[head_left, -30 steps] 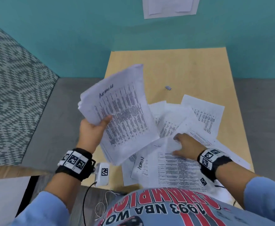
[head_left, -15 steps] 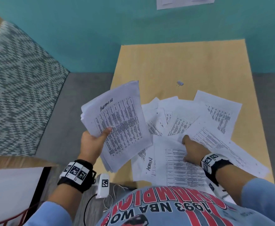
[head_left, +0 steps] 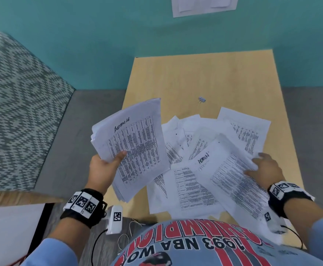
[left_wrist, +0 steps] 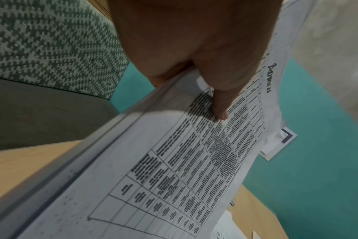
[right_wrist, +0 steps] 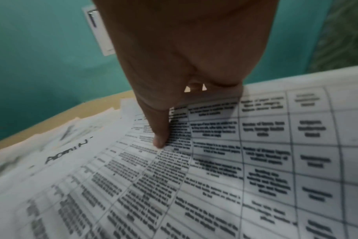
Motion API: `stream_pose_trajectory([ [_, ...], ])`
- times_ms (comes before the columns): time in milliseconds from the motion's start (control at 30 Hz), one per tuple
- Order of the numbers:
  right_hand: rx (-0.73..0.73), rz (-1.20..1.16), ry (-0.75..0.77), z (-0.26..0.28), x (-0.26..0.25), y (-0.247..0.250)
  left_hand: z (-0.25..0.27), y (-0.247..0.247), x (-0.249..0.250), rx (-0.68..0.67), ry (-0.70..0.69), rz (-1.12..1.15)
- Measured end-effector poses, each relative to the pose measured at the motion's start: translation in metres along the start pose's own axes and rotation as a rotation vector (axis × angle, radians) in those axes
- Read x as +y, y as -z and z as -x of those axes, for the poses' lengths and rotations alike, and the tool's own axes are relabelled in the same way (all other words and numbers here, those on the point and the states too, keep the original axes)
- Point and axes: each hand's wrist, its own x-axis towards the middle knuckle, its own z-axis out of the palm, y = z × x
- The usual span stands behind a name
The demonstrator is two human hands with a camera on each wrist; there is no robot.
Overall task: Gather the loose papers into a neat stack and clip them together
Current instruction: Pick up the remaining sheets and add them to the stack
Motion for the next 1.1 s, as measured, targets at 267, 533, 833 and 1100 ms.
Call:
stream_pose_trajectory([
  [267,-0.034,-0.115,0.101,0.013,0.002,-0.001,0.008,-0.025,0.012,-0.051,-0.061,-0.028],
  [533,-0.093,-0.107,0.477,0.039,-0.028,0.013,0.009,-0.02,0.017,0.037,-0.091,0.024],
  [833,-0.099,0.394,0.808,0.013,-0.103,-0.023,0.031,0.014,0.012,0.166,-0.097,0.078],
  [1100,-0.212,0.48,0.745,-0.005,-0.135,-0.041,0.037,0.048,-0.024,0.198,-0.058,0.031],
])
